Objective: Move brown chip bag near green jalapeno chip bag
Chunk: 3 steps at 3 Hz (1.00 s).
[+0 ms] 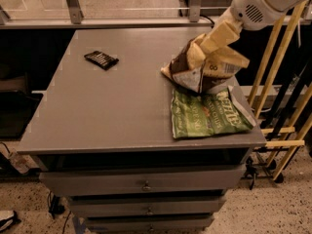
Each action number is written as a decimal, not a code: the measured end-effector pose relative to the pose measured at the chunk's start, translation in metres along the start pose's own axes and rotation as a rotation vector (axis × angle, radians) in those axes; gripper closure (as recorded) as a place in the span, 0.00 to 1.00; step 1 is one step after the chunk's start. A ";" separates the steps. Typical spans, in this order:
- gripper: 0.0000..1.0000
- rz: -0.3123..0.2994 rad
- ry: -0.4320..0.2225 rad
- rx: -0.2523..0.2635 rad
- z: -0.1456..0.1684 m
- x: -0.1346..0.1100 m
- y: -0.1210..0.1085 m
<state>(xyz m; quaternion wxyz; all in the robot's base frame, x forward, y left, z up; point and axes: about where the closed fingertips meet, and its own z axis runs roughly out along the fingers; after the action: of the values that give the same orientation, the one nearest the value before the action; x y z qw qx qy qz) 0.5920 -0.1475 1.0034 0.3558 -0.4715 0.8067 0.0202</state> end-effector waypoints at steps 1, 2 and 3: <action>0.00 -0.002 0.000 -0.001 0.000 -0.001 0.001; 0.00 -0.014 0.009 -0.013 0.001 -0.002 0.002; 0.00 -0.023 0.049 -0.048 -0.012 0.014 0.010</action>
Offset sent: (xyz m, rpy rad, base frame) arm 0.0008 0.0019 0.0000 -0.0215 0.0210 0.0274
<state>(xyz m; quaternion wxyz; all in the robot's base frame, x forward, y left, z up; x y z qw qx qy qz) 0.5734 -0.1562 1.0008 0.3246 -0.4894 0.8091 0.0237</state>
